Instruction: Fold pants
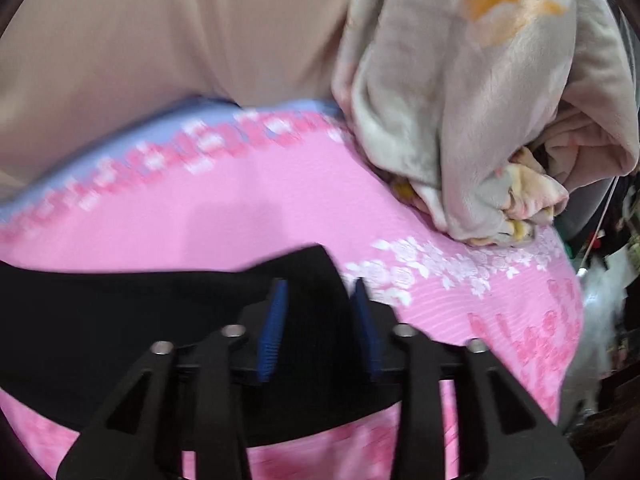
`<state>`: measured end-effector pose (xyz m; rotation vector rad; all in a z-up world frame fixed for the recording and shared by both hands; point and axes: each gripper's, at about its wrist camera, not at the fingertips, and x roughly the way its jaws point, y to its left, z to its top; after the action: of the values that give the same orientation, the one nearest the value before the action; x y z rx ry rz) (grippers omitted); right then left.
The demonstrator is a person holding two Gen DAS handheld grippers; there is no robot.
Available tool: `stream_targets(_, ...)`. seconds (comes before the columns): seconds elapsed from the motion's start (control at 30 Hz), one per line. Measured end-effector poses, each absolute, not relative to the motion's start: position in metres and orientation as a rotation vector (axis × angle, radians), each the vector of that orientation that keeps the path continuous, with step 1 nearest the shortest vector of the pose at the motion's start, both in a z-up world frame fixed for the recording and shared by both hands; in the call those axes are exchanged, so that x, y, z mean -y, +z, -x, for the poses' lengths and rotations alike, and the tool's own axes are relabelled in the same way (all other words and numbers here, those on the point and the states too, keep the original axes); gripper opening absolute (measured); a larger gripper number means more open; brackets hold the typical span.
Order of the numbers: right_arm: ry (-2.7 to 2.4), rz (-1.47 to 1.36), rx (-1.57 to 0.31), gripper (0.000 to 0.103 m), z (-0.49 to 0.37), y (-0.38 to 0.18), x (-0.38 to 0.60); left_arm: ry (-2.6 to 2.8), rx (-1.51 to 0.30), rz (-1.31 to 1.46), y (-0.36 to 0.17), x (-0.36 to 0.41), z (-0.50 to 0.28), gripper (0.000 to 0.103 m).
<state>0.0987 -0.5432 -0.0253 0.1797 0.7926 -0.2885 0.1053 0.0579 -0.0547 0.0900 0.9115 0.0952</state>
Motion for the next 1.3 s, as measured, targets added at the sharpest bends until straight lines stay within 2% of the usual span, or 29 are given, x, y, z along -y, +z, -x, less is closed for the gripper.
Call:
stream_targets(0.13, -0.198, -0.190, -0.845, 0.044, -0.134, -0.031, 0.523, 0.093, -0.927, -0.099, -0.065, -0.053, -0.106, 0.088)
stream_targets(0.23, -0.273, -0.220, -0.954, 0.044, -0.171, -0.069, 0.548, 0.103, -0.904, -0.089, -0.069, -0.056, -0.103, 0.093)
stream_targets(0.27, -0.253, -0.250, -0.895, 0.044, -0.174, -0.070, 0.555, 0.095, -0.898, -0.078, -0.070, -0.058, -0.102, 0.093)
stream_targets(0.33, -0.306, -0.290, -0.895, 0.038, -0.176, -0.060, 0.560, 0.084, -0.896, -0.050, -0.069, -0.062, -0.101, 0.093)
stream_targets(0.47, -0.272, -0.321, -0.785, 0.049, -0.148, -0.028, 0.532, 0.084, -0.885, -0.047, -0.066, -0.066, -0.098, 0.092)
stream_targets(0.5, -0.313, -0.246, -0.817, 0.063, -0.140, -0.031, 0.519, 0.082, -0.887, -0.041, -0.068, -0.067, -0.097, 0.092)
stream_targets(0.53, -0.349, -0.211, -0.845, 0.067, -0.132, -0.035, 0.513, 0.080, -0.887, -0.035, -0.069, -0.068, -0.097, 0.092)
stream_targets(0.7, -0.313, -0.269, -0.797, 0.070, -0.054, -0.032, 0.485, 0.076, -0.873, -0.062, -0.066, -0.062, -0.094, 0.092)
stream_targets(0.8, -0.352, -0.237, -0.784, 0.083, -0.022, -0.028, 0.457, 0.066, -0.869, -0.072, -0.066, -0.056, -0.093, 0.092)
stream_targets(1.03, -0.318, -0.336, -0.796, 0.087, -0.004, -0.044, 0.450, 0.029, -0.869, -0.063, -0.060, -0.048, -0.089, 0.092)
stream_targets(1.3, -0.391, -0.586, -0.747, 0.087, 0.016, -0.056, 0.528, -0.035, -0.843, -0.089, -0.049, -0.026, -0.073, 0.092)
